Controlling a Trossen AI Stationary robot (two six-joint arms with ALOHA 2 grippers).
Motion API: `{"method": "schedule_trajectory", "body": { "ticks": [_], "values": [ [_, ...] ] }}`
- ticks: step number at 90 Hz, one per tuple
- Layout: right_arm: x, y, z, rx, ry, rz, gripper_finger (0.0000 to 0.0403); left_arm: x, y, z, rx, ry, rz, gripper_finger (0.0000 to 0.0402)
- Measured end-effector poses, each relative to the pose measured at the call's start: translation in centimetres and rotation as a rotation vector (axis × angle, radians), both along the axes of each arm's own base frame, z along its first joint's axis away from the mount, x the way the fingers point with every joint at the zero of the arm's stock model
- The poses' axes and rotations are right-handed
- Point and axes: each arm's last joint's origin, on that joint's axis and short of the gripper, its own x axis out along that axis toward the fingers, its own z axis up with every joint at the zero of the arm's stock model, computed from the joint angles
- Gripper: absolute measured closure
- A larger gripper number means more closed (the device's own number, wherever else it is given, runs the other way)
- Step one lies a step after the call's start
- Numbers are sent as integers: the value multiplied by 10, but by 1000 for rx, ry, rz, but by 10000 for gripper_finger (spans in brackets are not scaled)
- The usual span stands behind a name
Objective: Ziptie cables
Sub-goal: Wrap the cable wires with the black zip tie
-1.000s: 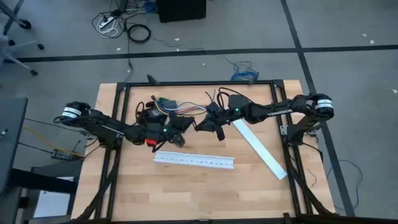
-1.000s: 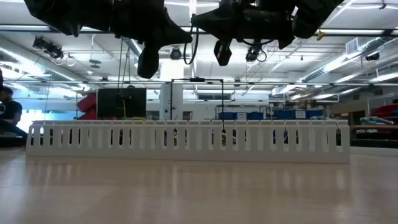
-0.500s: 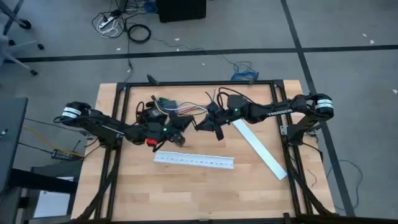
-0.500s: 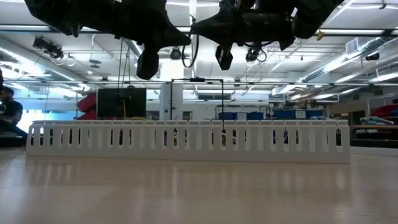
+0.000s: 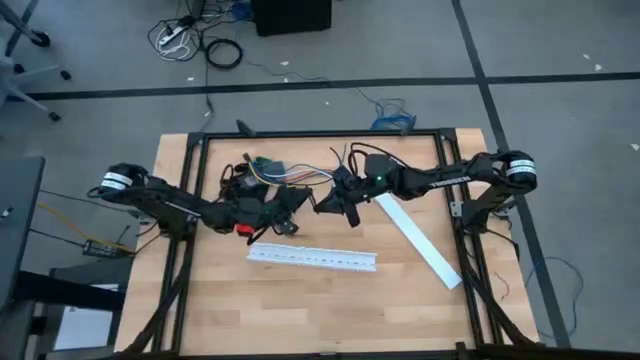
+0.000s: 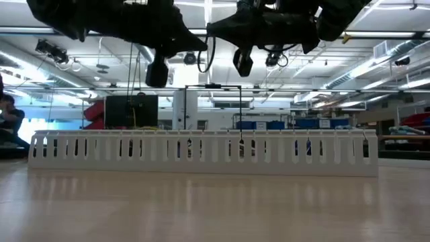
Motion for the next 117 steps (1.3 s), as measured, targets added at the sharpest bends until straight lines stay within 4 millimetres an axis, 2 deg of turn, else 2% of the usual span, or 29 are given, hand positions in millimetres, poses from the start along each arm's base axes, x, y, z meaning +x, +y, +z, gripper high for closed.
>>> {"method": "schedule_trajectory", "body": {
  "ticks": [13, 25, 117],
  "values": [
    [0, 1, -2, 11, 29, 4, 403, 4, 0, -8, 59, 51, 6, 401],
    [-1, 1, -7, 25, 79, 3, 403, 5, 0, -5, 98, 20, 29, 402],
    [-1, -2, -5, -7, 50, -10, 403, 6, -1, -10, 52, 25, 26, 401]
  ]
}}
